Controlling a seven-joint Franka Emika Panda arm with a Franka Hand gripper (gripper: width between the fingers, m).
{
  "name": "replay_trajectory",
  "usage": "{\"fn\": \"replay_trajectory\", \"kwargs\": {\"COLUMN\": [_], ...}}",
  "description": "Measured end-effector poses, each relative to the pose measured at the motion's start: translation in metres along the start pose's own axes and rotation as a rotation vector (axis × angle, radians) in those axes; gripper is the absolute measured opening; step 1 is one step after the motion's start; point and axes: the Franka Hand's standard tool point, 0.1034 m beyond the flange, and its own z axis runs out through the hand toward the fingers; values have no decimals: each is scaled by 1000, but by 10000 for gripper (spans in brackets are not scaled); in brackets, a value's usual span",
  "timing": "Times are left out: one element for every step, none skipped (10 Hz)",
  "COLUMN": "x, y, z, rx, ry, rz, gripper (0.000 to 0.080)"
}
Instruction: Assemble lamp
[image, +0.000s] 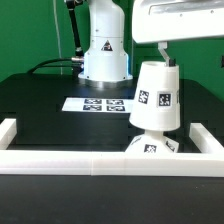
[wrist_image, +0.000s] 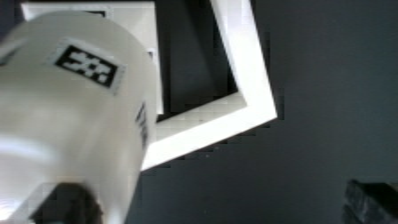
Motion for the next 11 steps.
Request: {"fn": "replay_trajectory", "kwargs": {"x": [0,0,1,1,-1,-1,-1,-1,-1,-1,-1], "y": [-2,-3,-4,-5,-6,-6,-6,-6,-6,-6,-6], "z": [-7,-14,-17,-18,-19,-18,-17,-17,-17,-17,-16], "rx": [-12,-21,-23,-22,-22,-22,-22,-22,-23,-23,-24], "ry": [-19,-30,-38,-38,-38,-38,-39,-39,-39,-40,-40], "rz": [16,29,42,60,74,69,69,69,69,69,70], "gripper": [698,698,699,699,699,699,699,699,699,699,699]}}
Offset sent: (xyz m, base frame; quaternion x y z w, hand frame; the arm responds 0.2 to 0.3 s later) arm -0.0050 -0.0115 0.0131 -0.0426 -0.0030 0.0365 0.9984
